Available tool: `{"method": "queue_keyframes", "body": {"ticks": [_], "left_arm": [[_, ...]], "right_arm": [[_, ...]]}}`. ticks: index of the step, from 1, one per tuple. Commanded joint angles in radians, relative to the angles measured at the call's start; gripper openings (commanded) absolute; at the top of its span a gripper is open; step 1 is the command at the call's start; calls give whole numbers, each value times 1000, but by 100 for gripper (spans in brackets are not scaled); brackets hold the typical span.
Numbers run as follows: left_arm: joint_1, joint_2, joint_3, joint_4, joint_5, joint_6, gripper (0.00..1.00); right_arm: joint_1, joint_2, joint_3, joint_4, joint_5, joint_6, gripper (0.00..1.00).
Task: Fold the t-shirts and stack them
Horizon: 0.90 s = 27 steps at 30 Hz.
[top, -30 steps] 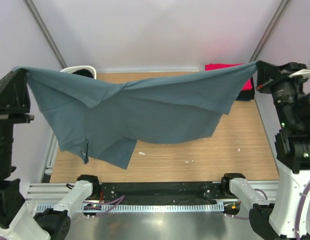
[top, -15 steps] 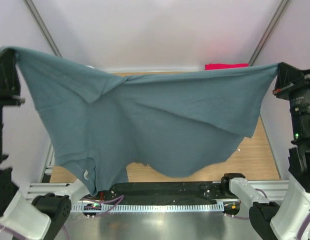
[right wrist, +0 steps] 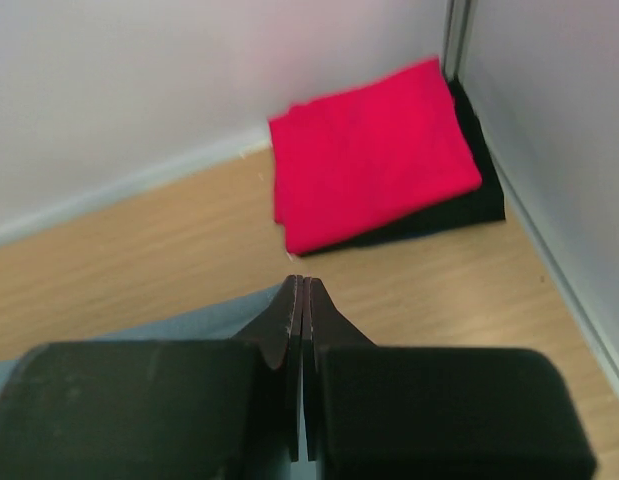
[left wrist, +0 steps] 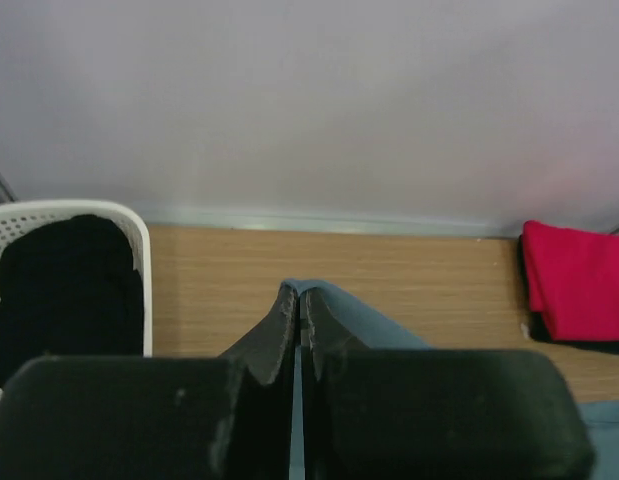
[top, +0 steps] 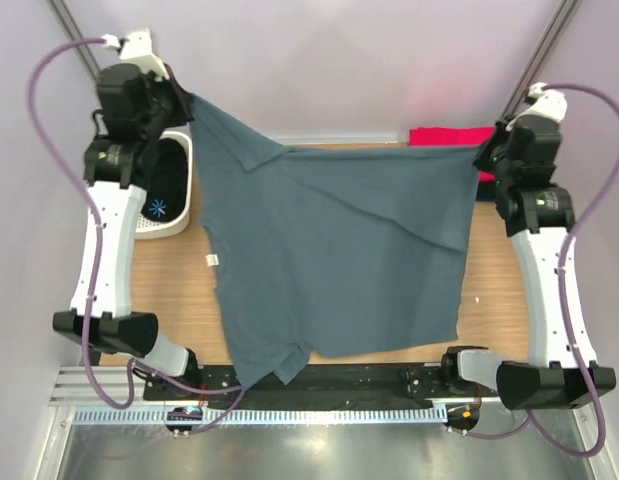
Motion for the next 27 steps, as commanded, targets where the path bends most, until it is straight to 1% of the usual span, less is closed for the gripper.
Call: {"method": "queue_keyframes", "body": {"ticks": [1,2,3,5,6,8,9,10,13,17,19,23,27], "left_arm": [[6,-14,-108,175,-28,1,0],[6,-3,-134,196,-27,1,0],[6,27,-162,240,-30,-2,0],[6,72,-196,274,-30,-11,0],[4,119,-193,296,-27,-16,0],[6,205,-152,299,-11,-25,0],[4,205,-135,301,-8,-25,0],[6,258,-115,301,-8,-26,0],[4,349,-32,287,-20,-19,0],[4,449,63,259,-30,-5,0],[6,483,106,244,-37,-2,0],[6,530,114,235,-34,-3,0],[6,546,108,238,-39,9,0]], "right_arm": [[-1,-7,-139,191,68,19,1],[-1,2,-211,221,79,21,1],[1,35,-237,245,89,21,1],[1,78,-286,322,88,22,1],[1,107,-297,348,83,21,1],[-1,227,-304,434,59,25,1],[-1,227,-301,434,59,24,1],[-1,291,-290,475,34,19,1],[-1,374,-239,514,31,19,1],[-1,520,-158,523,27,13,1],[-1,559,-115,522,28,11,1],[-4,651,-51,517,31,4,1],[-13,743,28,491,16,-1,1]]}}
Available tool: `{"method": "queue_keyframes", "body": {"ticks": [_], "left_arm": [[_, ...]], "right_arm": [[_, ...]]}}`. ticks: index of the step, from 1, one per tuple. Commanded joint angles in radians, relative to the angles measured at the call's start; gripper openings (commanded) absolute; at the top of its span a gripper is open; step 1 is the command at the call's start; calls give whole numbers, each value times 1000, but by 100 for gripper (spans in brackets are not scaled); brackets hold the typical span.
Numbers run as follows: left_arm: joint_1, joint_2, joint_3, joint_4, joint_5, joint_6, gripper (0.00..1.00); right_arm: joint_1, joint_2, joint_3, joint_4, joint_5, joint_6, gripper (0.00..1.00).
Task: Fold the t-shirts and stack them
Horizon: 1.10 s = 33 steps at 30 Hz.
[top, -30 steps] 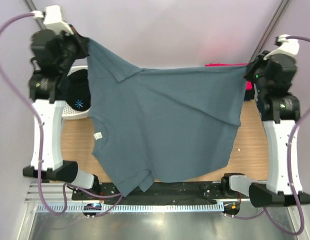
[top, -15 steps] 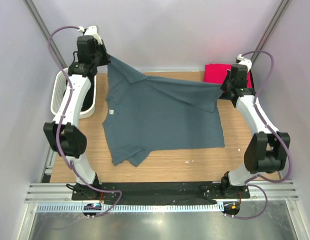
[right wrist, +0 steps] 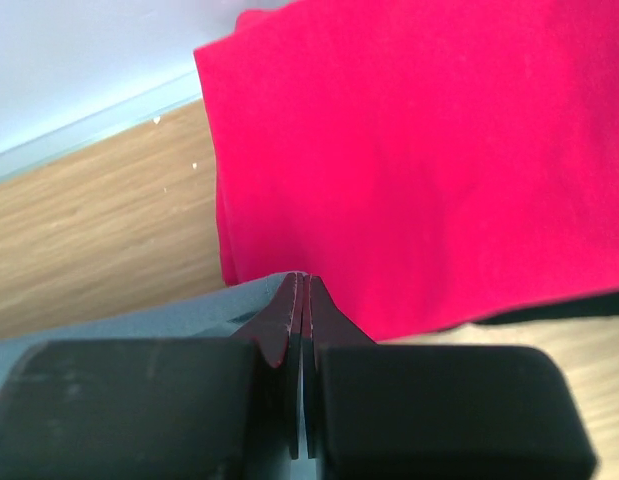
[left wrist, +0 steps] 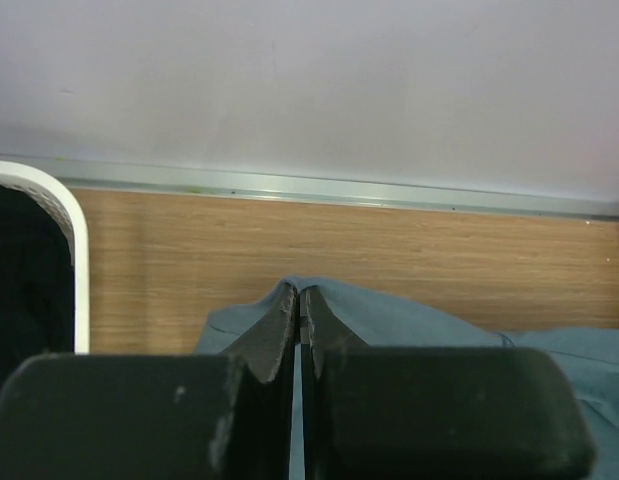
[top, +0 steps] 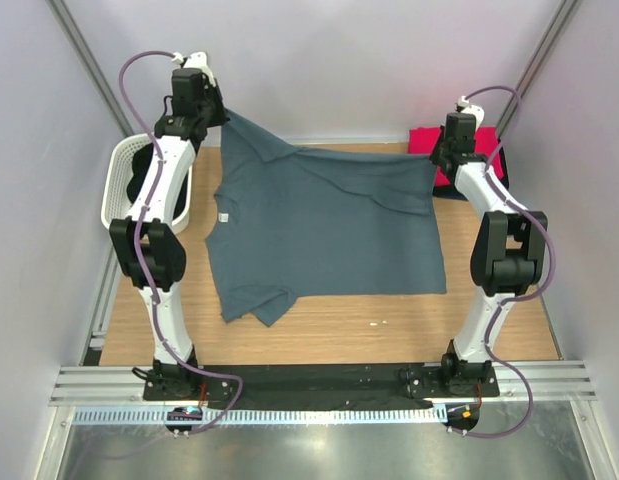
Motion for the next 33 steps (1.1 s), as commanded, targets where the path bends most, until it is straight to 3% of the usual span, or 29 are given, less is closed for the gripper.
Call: {"method": "queue_keyframes", "body": {"ticks": [1,6,10,16,22,28,33], "left_arm": [[6,8,41,44,-32,28,0],[6,-12,48,37,-24,42,0],[6,-140,5,38,2,39,0],[4,-435,-230,121,74,19,0],[0,-771,-352,132,114,40,0],[0,-1003,-335,93,132,39,0],[-2,-1122,-259,32,138,28,0]], "right_arm": [[-11,45,109,34,-8,-15,1],[-13,61,175,17,-42,-18,1],[-13,-6,188,-10,-108,-26,1],[-13,-293,55,8,-159,-21,1],[-11,-641,-53,-22,-148,-37,1],[-11,-896,-3,-140,-99,-80,1],[-11,-974,132,-243,-123,-95,1]]}}
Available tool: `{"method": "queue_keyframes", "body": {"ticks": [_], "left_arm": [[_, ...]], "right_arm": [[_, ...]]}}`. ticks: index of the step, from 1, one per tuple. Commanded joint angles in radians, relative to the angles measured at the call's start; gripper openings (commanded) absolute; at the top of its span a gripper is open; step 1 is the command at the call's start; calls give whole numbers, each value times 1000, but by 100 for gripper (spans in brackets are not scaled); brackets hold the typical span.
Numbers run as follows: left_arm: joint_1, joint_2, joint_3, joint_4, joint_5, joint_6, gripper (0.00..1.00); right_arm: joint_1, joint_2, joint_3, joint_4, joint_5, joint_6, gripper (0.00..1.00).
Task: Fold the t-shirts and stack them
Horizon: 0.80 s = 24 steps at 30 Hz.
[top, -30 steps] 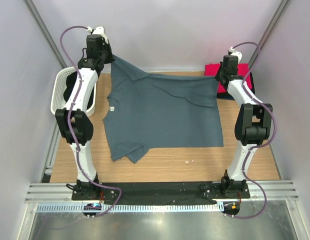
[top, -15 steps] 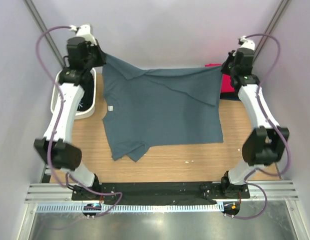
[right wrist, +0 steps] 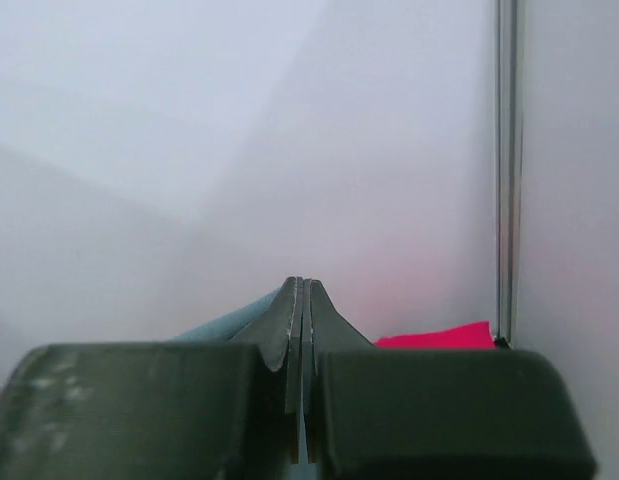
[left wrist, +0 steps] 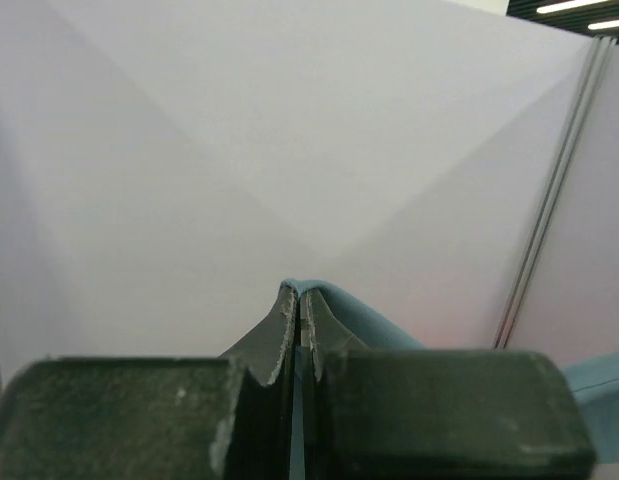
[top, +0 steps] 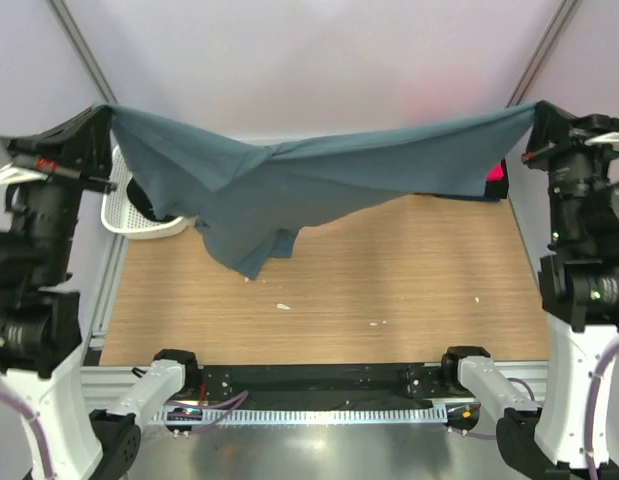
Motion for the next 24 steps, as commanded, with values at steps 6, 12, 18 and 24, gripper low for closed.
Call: {"method": "queue_keyframes", "body": {"ticks": [6,12,18,24], "left_arm": [[1,-56,262,-148,-11,31,0],[1,3,527,-183,-55,55,0],[1,70,557,-173,-60,37,0],[1,204,494,-182,-72,20,0]], "right_arm": [[-4,-69,281,-217,3,-60,1],[-5,-23,539,-353,32,-77,1],[-4,27,643,-422,96,-57,1],[-4,99,524,-398,184,-80,1]]}}
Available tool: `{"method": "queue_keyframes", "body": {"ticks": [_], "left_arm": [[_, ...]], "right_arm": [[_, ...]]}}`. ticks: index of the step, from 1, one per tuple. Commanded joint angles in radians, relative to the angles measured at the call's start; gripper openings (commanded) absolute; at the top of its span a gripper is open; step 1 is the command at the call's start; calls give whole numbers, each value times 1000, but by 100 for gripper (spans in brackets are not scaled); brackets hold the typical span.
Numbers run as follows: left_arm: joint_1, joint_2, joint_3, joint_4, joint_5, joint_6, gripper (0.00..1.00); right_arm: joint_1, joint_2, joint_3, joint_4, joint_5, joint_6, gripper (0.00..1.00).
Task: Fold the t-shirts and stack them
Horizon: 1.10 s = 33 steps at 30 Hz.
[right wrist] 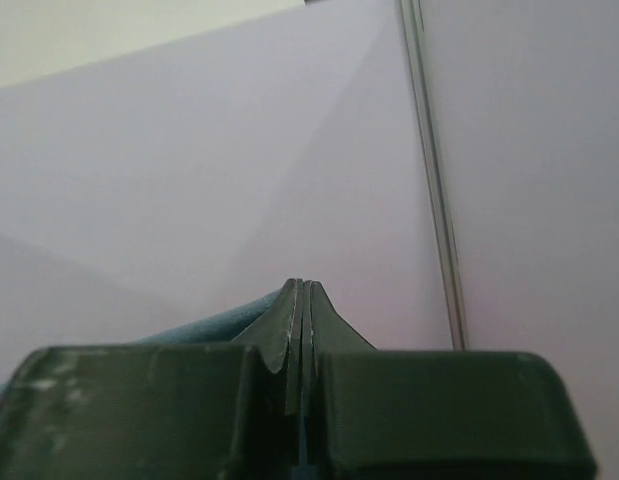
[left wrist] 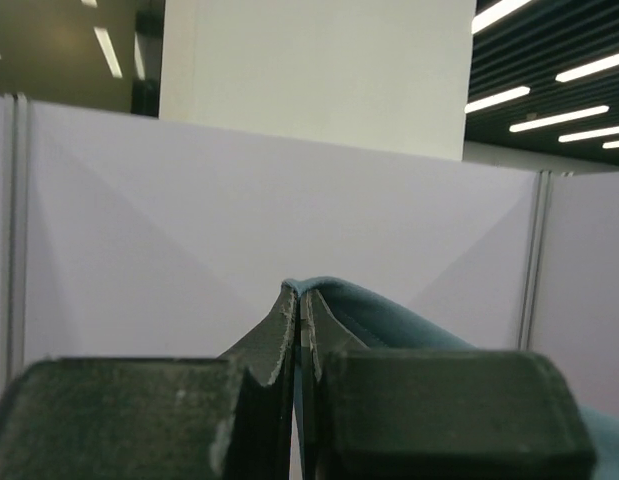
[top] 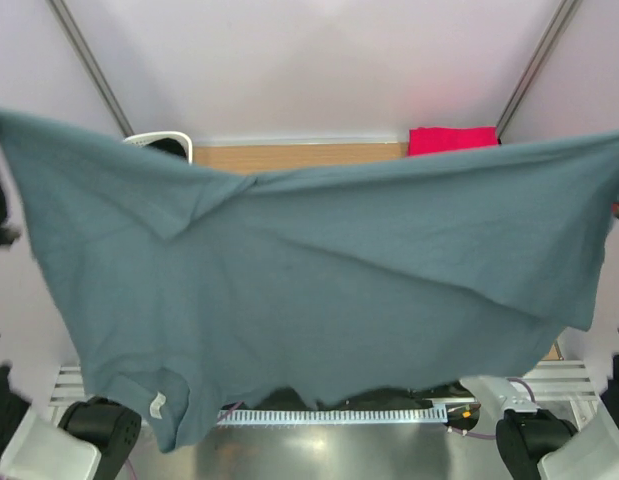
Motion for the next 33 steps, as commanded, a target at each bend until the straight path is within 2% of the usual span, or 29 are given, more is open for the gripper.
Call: {"method": "queue_keyframes", "body": {"ticks": [1,6,7,11,14,16,19,20,21,26,33], "left_arm": [[1,182,-82,-25,-32,-7,0],[1,259,-280,50,-15,-7,0],[-1,265,-379,107,-15,-7,0],[1,297,-611,253,-3,-50,0],[1,360,-757,365,-1,-62,0],[-1,435,-791,431,-7,-57,0],[-1,570,-774,465,-15,-44,0],[1,603,-759,468,-15,-41,0],[1,678,-718,471,-11,-41,0],[-1,858,-595,469,-9,-37,0],[-1,1021,-455,445,-33,-18,0]], "right_arm": [[-3,122,-166,-8,105,-38,1],[-3,134,-396,140,151,-43,1],[-5,135,-477,164,156,-40,1],[-3,163,-694,313,187,-21,1],[-5,249,-818,417,179,-10,1],[-5,336,-902,525,167,-15,1],[-3,450,-932,629,171,-14,1],[-5,533,-921,641,170,-18,1],[-3,569,-894,661,170,-23,1],[-5,811,-776,721,130,-38,1],[-5,988,-612,746,141,-92,1]]}}
